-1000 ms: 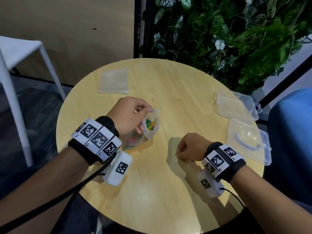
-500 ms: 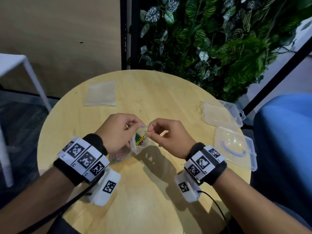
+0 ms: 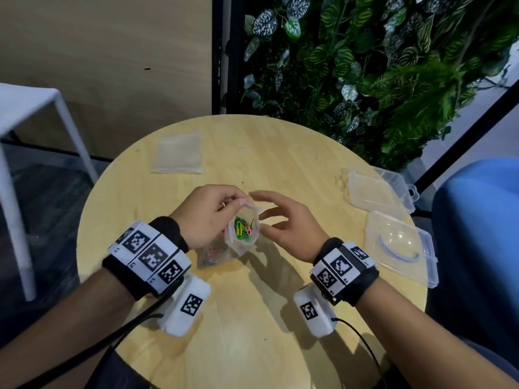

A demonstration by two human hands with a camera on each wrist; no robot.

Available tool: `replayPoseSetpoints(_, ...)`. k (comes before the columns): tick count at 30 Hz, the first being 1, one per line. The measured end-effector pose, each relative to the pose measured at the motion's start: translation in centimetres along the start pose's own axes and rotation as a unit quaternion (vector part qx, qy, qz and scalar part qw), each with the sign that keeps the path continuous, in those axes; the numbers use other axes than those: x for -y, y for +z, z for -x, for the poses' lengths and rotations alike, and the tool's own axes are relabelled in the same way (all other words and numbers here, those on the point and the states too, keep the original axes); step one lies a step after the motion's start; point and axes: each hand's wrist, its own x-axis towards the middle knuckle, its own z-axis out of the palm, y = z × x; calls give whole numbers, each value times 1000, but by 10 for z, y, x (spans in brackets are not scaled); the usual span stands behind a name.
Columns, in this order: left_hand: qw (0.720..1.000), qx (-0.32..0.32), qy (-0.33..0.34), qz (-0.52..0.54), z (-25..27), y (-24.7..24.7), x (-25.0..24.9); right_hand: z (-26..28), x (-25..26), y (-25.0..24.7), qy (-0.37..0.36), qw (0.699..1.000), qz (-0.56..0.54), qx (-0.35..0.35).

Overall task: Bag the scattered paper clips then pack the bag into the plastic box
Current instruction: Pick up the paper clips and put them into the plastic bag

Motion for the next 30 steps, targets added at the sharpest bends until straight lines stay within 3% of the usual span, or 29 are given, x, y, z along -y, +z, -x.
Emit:
replayPoseSetpoints(5, 999, 25, 27, -3, 0, -11, 2, -2, -4, 9, 34, 990, -138, -15)
replayPoseSetpoints(10, 995, 18, 0, -98, -1, -23, 10, -1, 8, 14, 78, 972, -220, -38)
replayPoseSetpoints(13, 992, 37, 32, -113, 0, -22, 11, 1, 13, 22, 90, 968, -233, -19)
replayPoseSetpoints(17, 990, 11, 100, -95, 2, -18, 1, 5, 19, 23, 98, 970, -223, 7)
replayPoseSetpoints(23, 993, 10, 103, -58, 4, -20, -2, 5, 20, 25, 109, 973, -206, -1)
replayPoseSetpoints(30, 991, 34, 90, -98, 5, -23, 5, 4, 21, 26, 112, 967, -227, 36)
